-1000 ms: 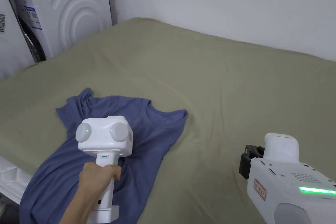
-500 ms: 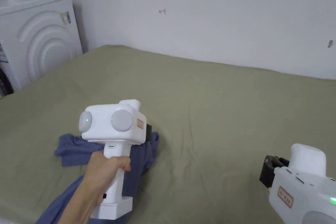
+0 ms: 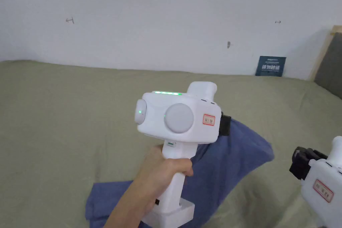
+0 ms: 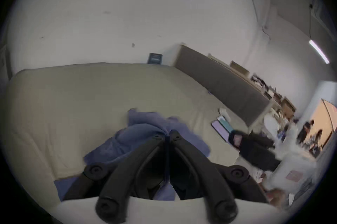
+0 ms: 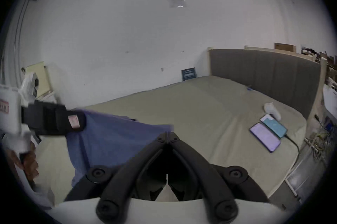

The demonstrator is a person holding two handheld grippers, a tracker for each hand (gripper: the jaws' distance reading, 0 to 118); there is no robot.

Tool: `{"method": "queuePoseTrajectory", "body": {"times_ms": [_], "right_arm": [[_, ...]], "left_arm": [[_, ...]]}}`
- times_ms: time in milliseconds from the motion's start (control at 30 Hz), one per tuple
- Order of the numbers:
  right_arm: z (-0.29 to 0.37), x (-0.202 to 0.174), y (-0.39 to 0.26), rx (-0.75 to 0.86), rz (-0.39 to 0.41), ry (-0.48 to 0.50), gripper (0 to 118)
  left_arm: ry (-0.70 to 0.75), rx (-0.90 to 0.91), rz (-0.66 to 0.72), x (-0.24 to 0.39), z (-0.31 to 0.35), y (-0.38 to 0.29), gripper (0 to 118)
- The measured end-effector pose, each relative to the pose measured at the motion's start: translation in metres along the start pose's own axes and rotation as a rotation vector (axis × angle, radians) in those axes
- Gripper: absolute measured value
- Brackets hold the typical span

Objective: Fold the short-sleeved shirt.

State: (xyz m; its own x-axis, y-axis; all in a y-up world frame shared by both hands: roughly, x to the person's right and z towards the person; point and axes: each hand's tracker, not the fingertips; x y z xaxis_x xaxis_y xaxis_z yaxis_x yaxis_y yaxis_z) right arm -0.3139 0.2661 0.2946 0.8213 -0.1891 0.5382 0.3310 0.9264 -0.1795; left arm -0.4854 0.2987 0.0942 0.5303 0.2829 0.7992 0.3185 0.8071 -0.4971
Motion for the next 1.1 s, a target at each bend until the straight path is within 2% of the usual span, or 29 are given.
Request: {"method": "queuePoseTrajectory", "body": {"times_ms": [67,100,200,267,300,367,433,533,600,633,667,700,800,867,900,933,967,1033,1100], "right_arm": [[0.002,0.011,-0.002,-0.007,0.004,-0.027,0],[0.002,0.016,-0.005,-0.014,0.000,-0.034,0],[-0.001,0.028,-0.015,-0.048,-0.020,-0.057,0],[-0.004,0.032,-0.022,-0.070,-0.020,-0.058,0],[-0.006,0.033,-0.024,-0.087,-0.016,-0.064,0],[-0.011,0.035,-0.028,-0.108,0.000,-0.066,0],[-0.014,0.035,-0.031,-0.121,0.001,-0.065,0],[-0.017,0.033,-0.034,-0.135,-0.009,-0.055,0],[-0.018,0.029,-0.034,-0.143,-0.005,-0.048,0],[-0.018,0.026,-0.034,-0.143,0.002,-0.042,0],[-0.019,0.024,-0.034,-0.145,0.007,-0.037,0],[-0.019,0.021,-0.033,-0.147,0.011,-0.030,0],[-0.020,0.011,-0.032,-0.152,0.025,0.006,0],[-0.019,0.003,-0.032,-0.149,0.051,0.027,0],[-0.019,-0.002,-0.033,-0.152,0.060,0.030,0],[-0.020,-0.006,-0.035,-0.153,0.065,0.039,0],[-0.021,-0.010,-0.038,-0.156,0.066,0.050,0],[-0.024,-0.019,-0.044,-0.182,0.067,0.080,0],[-0.028,-0.028,-0.050,-0.194,0.081,0.094,0]], "left_arm": [[0.108,-0.108,-0.046,0.013,-0.036,-0.021,5],[0.112,-0.177,-0.075,0.016,-0.058,-0.039,5],[0.088,-0.401,-0.026,0.016,-0.114,-0.098,5],[0.057,-0.473,-0.029,0.017,-0.134,-0.137,5],[0.113,-0.523,-0.057,0.022,-0.140,-0.153,5],[0.146,-0.518,-0.147,0.028,-0.147,-0.172,5],[0.140,-0.449,-0.116,0.028,-0.140,-0.171,7],[0.095,-0.492,-0.040,0.017,-0.137,-0.157,12],[0.058,-0.487,0.002,0.012,-0.131,-0.151,40],[0.060,-0.479,0.015,0.011,-0.126,-0.148,65],[0.078,-0.464,0.021,0.011,-0.120,-0.144,79],[0.092,-0.428,0.018,0.008,-0.111,-0.139,84],[0.117,-0.387,-0.010,-0.004,-0.082,-0.122,83],[0.149,-0.355,-0.021,-0.017,-0.058,-0.112,79],[0.185,-0.315,-0.012,-0.027,-0.043,-0.109,70],[0.214,-0.285,0.008,-0.036,-0.030,-0.110,37],[0.240,-0.270,0.022,-0.045,-0.021,-0.112,11],[0.304,-0.275,0.090,-0.070,-0.007,-0.128,3],[0.301,-0.280,0.140,-0.086,0.006,-0.145,0]]}}
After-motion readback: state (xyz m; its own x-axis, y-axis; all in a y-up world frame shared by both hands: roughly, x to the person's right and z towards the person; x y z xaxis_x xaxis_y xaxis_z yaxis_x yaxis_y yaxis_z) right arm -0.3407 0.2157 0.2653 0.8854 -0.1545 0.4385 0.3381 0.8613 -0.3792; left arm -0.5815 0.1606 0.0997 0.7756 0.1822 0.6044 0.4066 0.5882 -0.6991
